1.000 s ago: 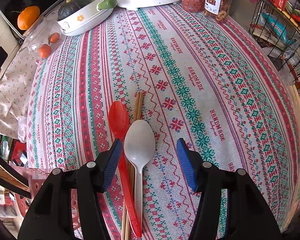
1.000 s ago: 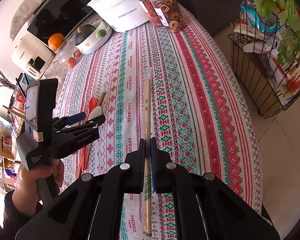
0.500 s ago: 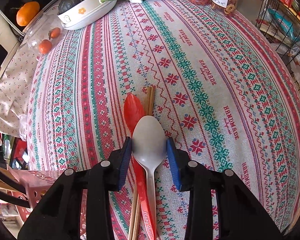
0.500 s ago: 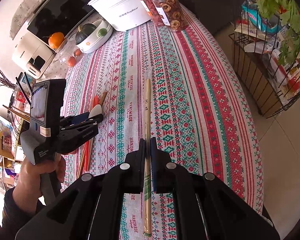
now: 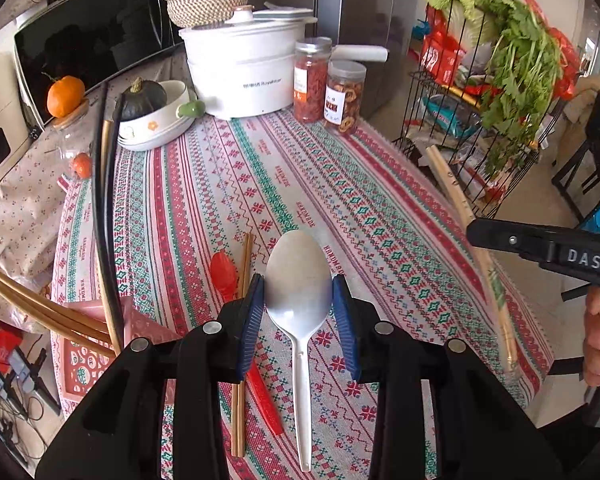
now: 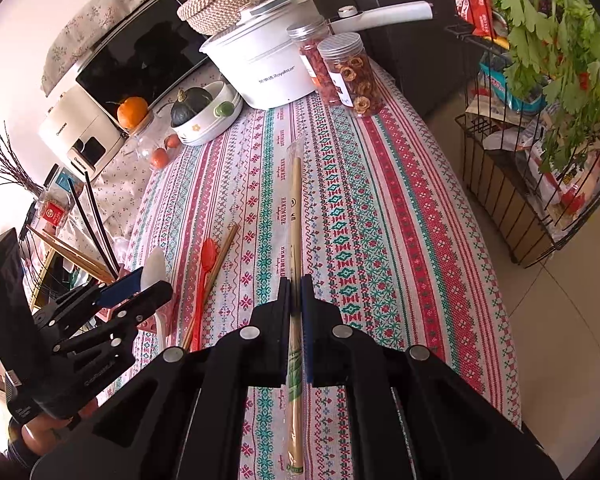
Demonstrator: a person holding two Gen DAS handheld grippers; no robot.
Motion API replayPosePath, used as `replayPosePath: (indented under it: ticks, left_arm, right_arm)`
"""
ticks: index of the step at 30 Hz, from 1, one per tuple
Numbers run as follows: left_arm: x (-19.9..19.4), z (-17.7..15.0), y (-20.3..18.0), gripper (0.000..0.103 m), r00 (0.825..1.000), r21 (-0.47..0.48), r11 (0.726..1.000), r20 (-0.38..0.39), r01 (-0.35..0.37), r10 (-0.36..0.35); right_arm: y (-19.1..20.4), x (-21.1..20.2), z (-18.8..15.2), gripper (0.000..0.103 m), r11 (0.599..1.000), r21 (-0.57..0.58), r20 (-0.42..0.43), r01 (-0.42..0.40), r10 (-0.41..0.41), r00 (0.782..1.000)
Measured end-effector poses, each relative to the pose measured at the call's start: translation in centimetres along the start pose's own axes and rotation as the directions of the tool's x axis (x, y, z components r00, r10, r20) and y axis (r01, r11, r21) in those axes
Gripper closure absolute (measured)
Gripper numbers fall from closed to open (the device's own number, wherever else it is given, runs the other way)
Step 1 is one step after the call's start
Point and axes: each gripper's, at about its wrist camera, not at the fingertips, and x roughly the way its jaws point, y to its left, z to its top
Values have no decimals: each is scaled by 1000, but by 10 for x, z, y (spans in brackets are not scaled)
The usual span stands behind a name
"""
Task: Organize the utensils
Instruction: 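Lower the white spoon into the pink basket with the left tool while the right tool lowers the wooden chopstick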
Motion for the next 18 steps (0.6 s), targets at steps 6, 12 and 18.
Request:
replayPosePath:
  ticks: [6, 12, 18]
  left_arm:
    - [-90, -6, 32, 70, 942, -99, 994, 337, 45, -9]
    - [-127, -23, 75, 70, 771, -230, 972, 609, -52, 186]
    - [-106, -37, 88, 70, 692, -246, 954, 659, -172, 295]
  right_arm:
    - [12, -18, 1, 98, 1000, 3, 81, -18, 17, 997]
    - [24, -22, 1, 98, 999, -15, 109, -31, 32, 993]
    - [34, -14, 0, 98, 999, -23, 97, -27, 29, 995]
